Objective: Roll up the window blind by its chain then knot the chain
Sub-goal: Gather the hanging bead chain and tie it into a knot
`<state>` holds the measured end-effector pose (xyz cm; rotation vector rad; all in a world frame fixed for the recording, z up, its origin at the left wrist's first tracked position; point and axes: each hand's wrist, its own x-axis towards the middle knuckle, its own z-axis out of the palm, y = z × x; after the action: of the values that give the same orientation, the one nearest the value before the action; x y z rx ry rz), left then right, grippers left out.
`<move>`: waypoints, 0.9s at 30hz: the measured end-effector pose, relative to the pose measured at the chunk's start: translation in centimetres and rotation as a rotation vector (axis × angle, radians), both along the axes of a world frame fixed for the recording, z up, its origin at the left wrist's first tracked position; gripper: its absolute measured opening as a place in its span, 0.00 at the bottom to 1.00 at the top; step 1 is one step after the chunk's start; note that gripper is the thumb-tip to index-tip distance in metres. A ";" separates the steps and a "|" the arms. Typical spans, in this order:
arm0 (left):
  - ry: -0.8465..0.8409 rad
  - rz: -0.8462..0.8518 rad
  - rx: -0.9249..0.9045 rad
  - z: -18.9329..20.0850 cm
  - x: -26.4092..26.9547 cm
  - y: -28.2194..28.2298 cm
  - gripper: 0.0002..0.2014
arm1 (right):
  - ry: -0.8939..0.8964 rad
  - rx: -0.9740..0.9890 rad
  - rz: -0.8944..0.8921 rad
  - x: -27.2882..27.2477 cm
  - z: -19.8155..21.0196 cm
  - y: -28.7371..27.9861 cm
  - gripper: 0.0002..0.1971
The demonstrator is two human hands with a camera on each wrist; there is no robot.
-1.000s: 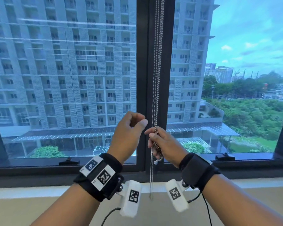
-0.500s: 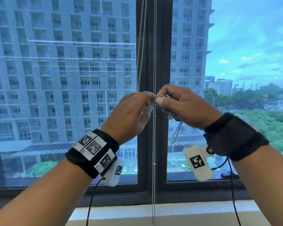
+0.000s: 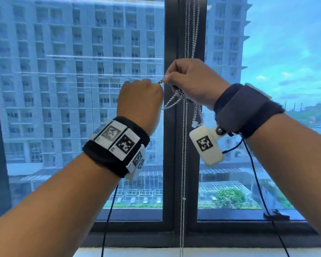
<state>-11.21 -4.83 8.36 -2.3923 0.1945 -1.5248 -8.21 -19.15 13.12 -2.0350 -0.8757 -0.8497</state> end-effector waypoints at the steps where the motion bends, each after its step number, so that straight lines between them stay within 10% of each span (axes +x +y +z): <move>1: 0.033 0.024 0.010 0.1 -0.3 -0.2 0.17 | -0.016 -0.023 -0.015 0.2 0.1 0.2 0.07; 11: 0.296 0.139 0.053 0.7 0.8 0.7 0.21 | -0.011 -0.102 -0.093 2.8 -1.3 -1.4 0.06; 14: 0.395 -0.223 -0.170 0.6 2.0 1.8 0.35 | 0.034 0.016 -0.011 3.4 -2.5 -2.3 0.07; 18: 0.601 -0.777 -0.699 -1.1 3.0 2.1 0.24 | 0.135 0.232 0.195 3.9 -5.3 -2.4 0.11; 22: 0.673 -1.023 -1.114 -3.5 3.8 0.6 0.17 | 0.221 0.408 0.360 3.9 -8.0 -1.7 0.16; 27: 0.589 -1.158 -1.178 -6.2 4.4 -0.6 0.12 | 0.299 0.531 0.392 3.9 -9.9 -1.3 0.13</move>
<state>-6.86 -5.39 2.16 -4.0692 1.3163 -1.3420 -4.31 -20.46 3.24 -1.4169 -0.7461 -0.4759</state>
